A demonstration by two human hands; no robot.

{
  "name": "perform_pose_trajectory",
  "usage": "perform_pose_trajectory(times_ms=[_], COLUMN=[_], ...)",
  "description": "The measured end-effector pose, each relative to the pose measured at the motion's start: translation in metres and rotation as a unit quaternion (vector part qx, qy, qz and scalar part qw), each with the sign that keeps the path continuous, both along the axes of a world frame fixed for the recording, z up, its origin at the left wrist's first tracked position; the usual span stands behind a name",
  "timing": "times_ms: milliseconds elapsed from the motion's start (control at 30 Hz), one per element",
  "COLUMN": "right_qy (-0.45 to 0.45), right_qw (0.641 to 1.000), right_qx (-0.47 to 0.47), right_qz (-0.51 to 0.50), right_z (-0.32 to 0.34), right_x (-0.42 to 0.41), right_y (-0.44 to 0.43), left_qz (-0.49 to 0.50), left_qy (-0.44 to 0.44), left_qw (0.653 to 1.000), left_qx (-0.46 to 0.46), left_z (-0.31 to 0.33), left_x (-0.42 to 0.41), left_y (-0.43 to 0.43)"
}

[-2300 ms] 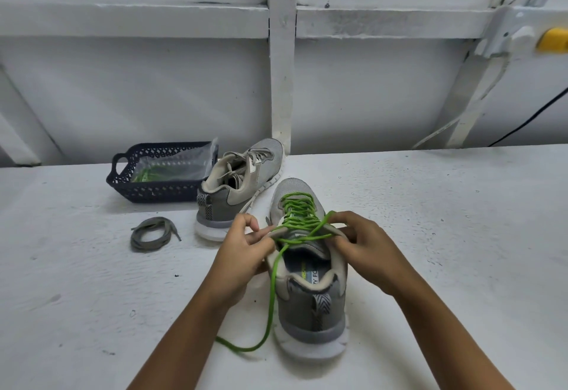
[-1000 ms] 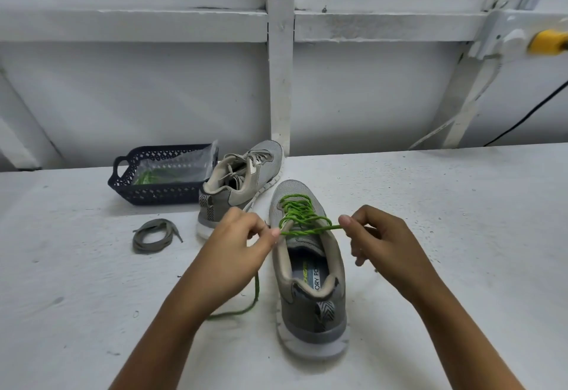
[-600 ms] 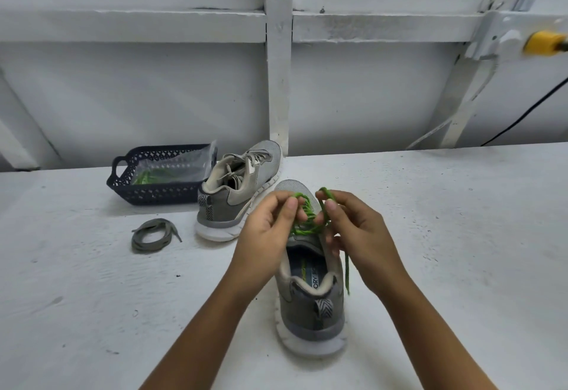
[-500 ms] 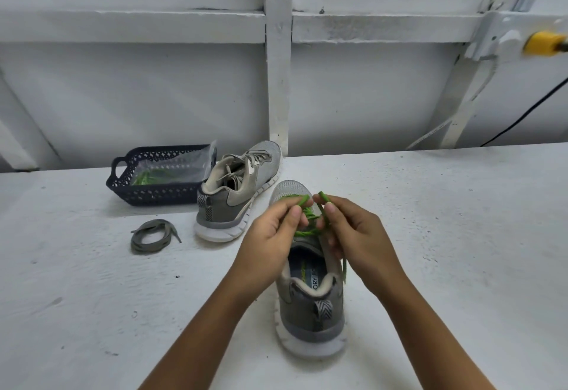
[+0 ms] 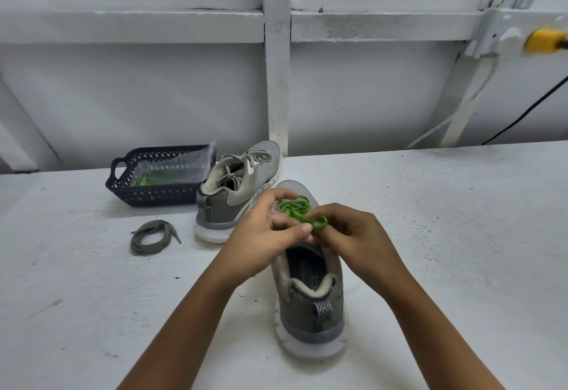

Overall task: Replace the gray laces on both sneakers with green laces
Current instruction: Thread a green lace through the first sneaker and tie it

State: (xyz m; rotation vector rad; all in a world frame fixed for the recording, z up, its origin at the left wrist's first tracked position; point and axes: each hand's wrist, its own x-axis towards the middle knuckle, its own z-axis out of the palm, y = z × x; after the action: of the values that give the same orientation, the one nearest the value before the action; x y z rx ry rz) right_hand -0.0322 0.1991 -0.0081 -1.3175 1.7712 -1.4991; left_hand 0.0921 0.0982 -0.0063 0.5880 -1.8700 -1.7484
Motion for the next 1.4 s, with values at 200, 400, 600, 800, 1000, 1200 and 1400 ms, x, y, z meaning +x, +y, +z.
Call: perform_pose_trajectory(times_ms=[200, 400, 600, 800, 1000, 1200, 1400], right_qy=[-0.015, -0.051, -0.170, -0.192, -0.033, 0.063, 0.145], right_qw=[0.999, 0.997, 0.980, 0.972, 0.994, 0.996, 0.987], right_qx=[-0.015, -0.040, 0.087, 0.122, 0.071, 0.046, 0.019], right_qz=[0.024, -0.048, -0.047, -0.055, -0.078, -0.031, -0.065], right_z=[0.001, 0.001, 0.008, 0.014, 0.011, 0.005, -0.013], right_x=[-0.002, 0.001, -0.006, -0.010, -0.004, 0.004, -0.009], right_y=[0.003, -0.004, -0.018, -0.025, -0.013, -0.004, 0.002], left_qz=[0.062, 0.120, 0.082, 0.156, 0.128, 0.119, 0.169], left_qy=[0.029, 0.059, 0.076, 0.011, -0.006, 0.007, 0.015], left_qw=[0.998, 0.990, 0.886, 0.812, 0.992, 0.988, 0.979], left_qx=[0.004, -0.047, -0.451, -0.563, 0.003, 0.101, 0.115], left_z=[0.001, -0.010, -0.023, -0.019, 0.000, 0.007, 0.003], left_x=[-0.005, -0.010, -0.003, -0.002, -0.002, -0.001, 0.001], left_y=[0.005, 0.008, -0.001, 0.000, 0.007, 0.006, 0.007])
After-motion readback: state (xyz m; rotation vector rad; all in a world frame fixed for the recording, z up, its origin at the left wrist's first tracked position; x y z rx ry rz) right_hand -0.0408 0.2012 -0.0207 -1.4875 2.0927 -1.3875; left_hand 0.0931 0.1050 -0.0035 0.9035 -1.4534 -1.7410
